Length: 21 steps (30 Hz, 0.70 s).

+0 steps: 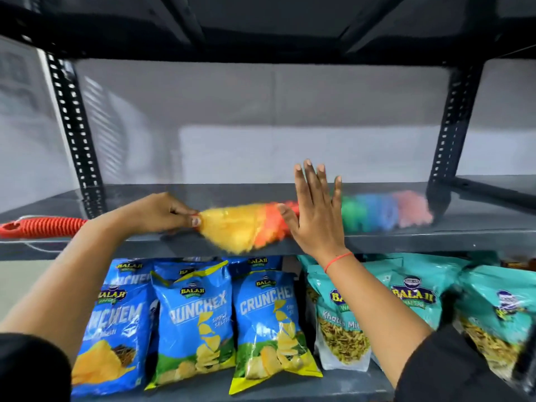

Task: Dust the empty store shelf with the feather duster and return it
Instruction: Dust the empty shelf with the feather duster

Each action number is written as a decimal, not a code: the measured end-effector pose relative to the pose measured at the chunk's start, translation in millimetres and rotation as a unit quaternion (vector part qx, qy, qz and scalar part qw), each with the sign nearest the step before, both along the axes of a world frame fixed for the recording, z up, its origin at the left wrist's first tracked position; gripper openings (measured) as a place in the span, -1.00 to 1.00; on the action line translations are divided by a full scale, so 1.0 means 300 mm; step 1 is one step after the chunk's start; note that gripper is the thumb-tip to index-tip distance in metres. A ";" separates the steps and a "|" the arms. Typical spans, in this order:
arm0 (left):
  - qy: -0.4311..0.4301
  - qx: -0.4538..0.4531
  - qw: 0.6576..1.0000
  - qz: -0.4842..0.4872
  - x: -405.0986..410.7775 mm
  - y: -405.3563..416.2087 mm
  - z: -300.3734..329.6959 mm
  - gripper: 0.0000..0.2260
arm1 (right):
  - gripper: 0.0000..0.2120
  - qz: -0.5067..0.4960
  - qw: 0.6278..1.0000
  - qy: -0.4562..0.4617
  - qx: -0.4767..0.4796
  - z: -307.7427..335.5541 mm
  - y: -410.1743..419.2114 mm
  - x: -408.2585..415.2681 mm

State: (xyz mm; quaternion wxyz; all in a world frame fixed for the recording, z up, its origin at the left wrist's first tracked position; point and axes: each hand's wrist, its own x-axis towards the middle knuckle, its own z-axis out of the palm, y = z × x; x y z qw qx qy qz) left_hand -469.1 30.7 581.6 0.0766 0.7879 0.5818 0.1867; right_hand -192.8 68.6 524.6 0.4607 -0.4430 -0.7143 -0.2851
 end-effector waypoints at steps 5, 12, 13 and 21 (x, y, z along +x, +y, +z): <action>0.083 0.084 0.979 0.164 -0.040 0.005 0.033 -0.75 | -0.36 -0.002 1.000 -0.013 -0.023 0.000 -0.003 -0.012; 0.003 0.103 0.990 0.101 -0.047 -0.056 0.040 -0.79 | -0.36 -0.002 1.000 -0.006 -0.019 0.002 -0.002 -0.016; 0.024 0.082 0.992 0.097 -0.047 -0.061 0.037 -0.79 | -0.37 0.001 1.000 -0.005 -0.020 0.001 -0.002 -0.014; 0.053 0.159 0.952 0.257 -0.136 -0.070 0.046 -0.76 | -0.36 -0.004 0.999 0.003 -0.033 0.011 -0.008 -0.022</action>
